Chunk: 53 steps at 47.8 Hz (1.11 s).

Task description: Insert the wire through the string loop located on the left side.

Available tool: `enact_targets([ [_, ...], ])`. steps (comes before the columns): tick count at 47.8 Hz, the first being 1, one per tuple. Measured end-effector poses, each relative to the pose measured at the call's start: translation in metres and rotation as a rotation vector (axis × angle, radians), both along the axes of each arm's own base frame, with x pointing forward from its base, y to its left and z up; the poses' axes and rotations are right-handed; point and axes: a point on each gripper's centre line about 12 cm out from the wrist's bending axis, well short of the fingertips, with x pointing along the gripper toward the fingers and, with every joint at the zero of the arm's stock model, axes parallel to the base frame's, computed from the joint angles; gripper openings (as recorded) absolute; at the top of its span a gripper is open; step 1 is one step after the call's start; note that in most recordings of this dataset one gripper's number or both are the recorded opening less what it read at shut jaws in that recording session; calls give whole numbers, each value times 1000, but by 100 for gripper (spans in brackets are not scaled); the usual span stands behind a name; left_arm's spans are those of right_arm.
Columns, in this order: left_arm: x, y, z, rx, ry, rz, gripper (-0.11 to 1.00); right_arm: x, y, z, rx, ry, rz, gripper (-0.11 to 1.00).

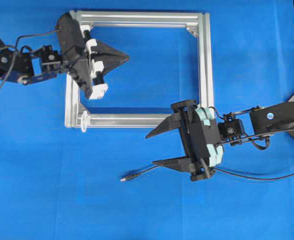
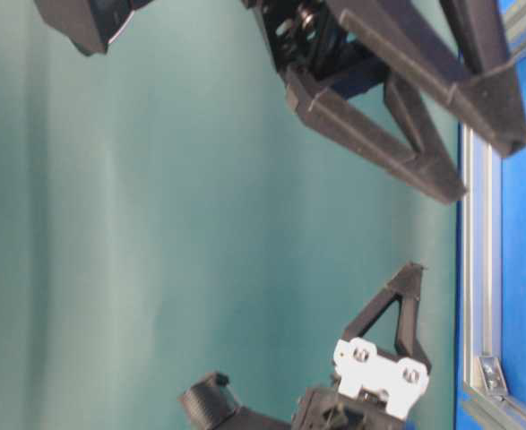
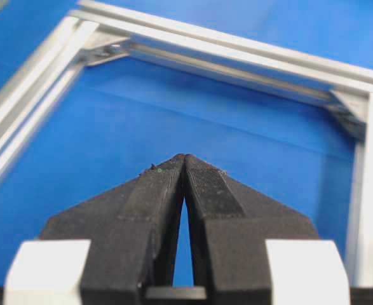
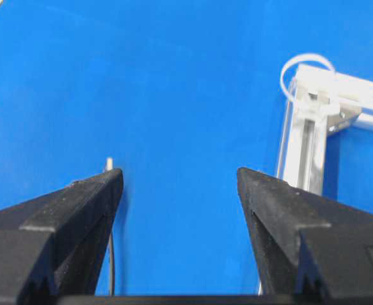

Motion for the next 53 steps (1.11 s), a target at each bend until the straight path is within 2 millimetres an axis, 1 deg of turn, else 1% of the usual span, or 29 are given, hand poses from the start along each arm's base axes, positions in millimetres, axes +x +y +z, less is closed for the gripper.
enact_targets([
  [7, -11, -22, 10, 5, -19, -59, 0, -7, -5, -1, -2, 6, -10, 65],
  [13, -29, -36, 20, 8, -44, -93, 0, -12, -12, 1, 0, 0, -26, 65],
  [22, -57, -43, 28, 9, -70, -106, 0, -16, -23, 10, 0, 0, -56, 65],
  [26, -64, -45, 29, 9, -75, -114, 0, -19, -30, 13, -3, 21, -75, 65],
  [29, -67, -49, 31, 11, -82, -126, 0, -21, -34, 12, -5, 51, -86, 65],
  [36, -70, -56, 35, 11, -96, -149, 0, -22, -34, 10, -16, 109, -86, 65],
  [43, -74, -57, 34, 9, -76, -154, 0, -20, -37, 11, -25, 183, -97, 65],
  [48, -75, -57, 32, 7, -63, -155, 0, -20, -48, 11, -20, 208, -132, 65],
  [53, -75, -57, 30, 4, -48, -156, 0, -21, -67, 10, 0, 229, -196, 65],
])
